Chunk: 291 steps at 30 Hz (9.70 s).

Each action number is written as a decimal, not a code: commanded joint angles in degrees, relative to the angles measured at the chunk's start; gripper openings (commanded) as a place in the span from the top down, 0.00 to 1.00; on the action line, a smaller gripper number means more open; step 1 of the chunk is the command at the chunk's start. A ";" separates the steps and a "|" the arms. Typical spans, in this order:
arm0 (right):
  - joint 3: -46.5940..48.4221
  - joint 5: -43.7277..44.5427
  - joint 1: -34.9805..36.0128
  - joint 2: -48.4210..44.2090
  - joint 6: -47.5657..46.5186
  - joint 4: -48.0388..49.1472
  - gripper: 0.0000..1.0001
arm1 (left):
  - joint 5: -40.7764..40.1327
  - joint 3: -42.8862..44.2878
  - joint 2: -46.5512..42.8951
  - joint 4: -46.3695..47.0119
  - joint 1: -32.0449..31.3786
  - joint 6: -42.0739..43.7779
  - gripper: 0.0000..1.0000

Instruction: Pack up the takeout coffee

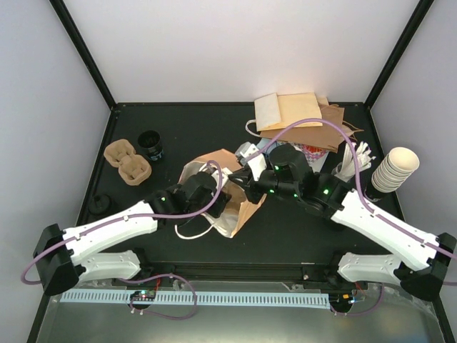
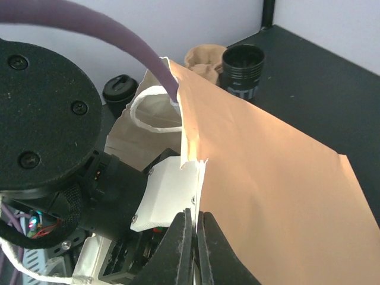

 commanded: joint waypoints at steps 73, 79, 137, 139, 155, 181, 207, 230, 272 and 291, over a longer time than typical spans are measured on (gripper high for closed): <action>-5.40 26.46 38.65 15.57 -20.60 3.30 0.99 | 3.20 2.49 2.68 -12.90 0.27 -10.89 0.73; -5.85 26.04 38.69 12.86 -20.14 5.82 0.97 | 2.55 0.62 2.91 -10.01 0.27 -11.29 0.73; 13.67 19.36 9.34 10.73 -9.40 -20.51 0.67 | -0.56 -11.57 3.91 3.17 -0.69 -9.94 0.73; 12.34 18.25 9.29 10.45 -9.53 -18.43 0.73 | -0.66 -11.58 5.02 3.74 -0.67 -10.03 0.73; 1.51 11.87 8.88 1.21 -5.40 -8.27 0.96 | -1.59 -5.77 19.39 4.82 -0.69 -9.78 0.72; 2.51 10.83 -1.68 -8.19 0.49 -14.56 0.32 | 6.50 -5.19 18.92 11.99 -0.61 -5.71 0.71; -28.53 4.80 -18.27 -12.07 23.11 -4.89 0.32 | 8.73 21.63 30.38 -26.35 2.61 -5.42 0.71; -30.46 5.82 -18.36 -14.30 21.30 -3.89 0.32 | 20.18 20.41 38.92 -23.51 7.03 -2.99 0.70; -28.62 5.77 -18.31 -17.49 19.71 -4.84 0.32 | 13.70 21.89 28.71 -26.64 5.11 -6.97 0.01; -28.13 4.89 -18.33 -16.97 19.31 -4.72 0.31 | 15.20 17.13 29.78 -21.16 5.10 -7.24 0.01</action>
